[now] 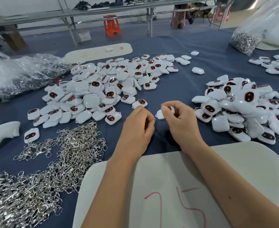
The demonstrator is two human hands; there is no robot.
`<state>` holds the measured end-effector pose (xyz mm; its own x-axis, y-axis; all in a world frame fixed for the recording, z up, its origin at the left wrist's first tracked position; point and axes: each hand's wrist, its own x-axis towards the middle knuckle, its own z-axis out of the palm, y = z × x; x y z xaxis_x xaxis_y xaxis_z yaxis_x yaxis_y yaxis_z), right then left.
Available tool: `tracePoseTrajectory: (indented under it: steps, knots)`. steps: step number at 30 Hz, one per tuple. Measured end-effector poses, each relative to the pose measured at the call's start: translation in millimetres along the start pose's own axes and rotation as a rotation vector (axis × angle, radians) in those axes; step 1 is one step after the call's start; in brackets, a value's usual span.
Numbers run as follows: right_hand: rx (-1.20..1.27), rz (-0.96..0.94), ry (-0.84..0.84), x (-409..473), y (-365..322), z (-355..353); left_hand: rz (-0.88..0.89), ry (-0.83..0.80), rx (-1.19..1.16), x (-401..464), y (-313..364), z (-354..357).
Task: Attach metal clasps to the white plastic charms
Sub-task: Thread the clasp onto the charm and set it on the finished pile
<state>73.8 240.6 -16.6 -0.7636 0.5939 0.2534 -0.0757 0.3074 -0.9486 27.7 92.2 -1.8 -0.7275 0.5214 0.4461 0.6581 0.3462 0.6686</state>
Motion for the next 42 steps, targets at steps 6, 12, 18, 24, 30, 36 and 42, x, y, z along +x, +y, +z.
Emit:
tracePoseTrajectory:
  steps: [6, 12, 18, 24, 30, 36, 42]
  knots:
    - [-0.009, -0.004, -0.038, 1.2, -0.6, -2.0, -0.019, -0.026, -0.025, -0.5, 1.4, 1.6]
    - [-0.002, -0.02, -0.05, 0.5, -1.8, -1.8, -0.023, -0.028, -0.01, -0.3, 0.0, 3.3]
    - [-0.043, -0.033, -0.068, 0.3, -0.5, -1.7, -0.044, -0.029, 0.02, -1.5, -1.6, 4.9]
    - [-0.102, -0.086, -0.079, -1.7, -2.8, -1.5, -0.07, -0.03, 0.043, -4.3, -1.1, 5.3]
    - [-0.123, -0.154, -0.138, -4.6, -4.1, -3.1, -0.105, -0.038, 0.083, -2.2, -0.5, 5.3]
    - [-0.077, -0.198, -0.216, -5.9, -3.8, -5.3, -0.135, -0.027, 0.117, -0.3, -1.9, 4.9]
    - [0.253, -0.029, -0.245, -2.2, -1.1, -7.9, -0.039, 0.114, -0.016, 3.9, -4.8, 2.3]
